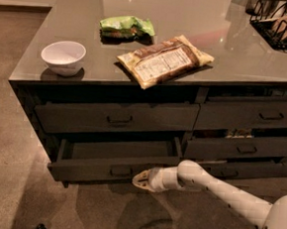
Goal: Close middle drawer
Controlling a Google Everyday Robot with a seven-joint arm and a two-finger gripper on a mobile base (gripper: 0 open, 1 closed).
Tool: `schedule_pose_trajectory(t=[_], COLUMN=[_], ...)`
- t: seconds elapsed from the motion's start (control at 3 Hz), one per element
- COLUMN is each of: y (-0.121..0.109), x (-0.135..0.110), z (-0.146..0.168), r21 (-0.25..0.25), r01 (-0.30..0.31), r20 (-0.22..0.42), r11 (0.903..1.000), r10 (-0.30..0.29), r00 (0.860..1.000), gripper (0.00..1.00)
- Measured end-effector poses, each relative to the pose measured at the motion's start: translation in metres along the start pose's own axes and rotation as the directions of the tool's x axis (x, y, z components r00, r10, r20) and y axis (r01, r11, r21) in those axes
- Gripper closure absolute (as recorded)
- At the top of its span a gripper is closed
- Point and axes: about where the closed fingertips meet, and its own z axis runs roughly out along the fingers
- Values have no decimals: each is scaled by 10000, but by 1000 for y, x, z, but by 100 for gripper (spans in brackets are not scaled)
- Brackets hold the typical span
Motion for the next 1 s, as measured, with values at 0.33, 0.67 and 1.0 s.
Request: schedule_pose_trajectory(t=[0.33, 0.67, 1.0], y=[-22, -50, -50], x=[0, 2, 2], z=[9, 18, 18], r21=[-77, -100, -100], r01=[81, 152, 153], r20=[-139, -312, -314], r11=[9999, 9998, 9998], r10=[-82, -155, -156], r00=[9999, 9994, 9994], gripper=[100, 100, 100])
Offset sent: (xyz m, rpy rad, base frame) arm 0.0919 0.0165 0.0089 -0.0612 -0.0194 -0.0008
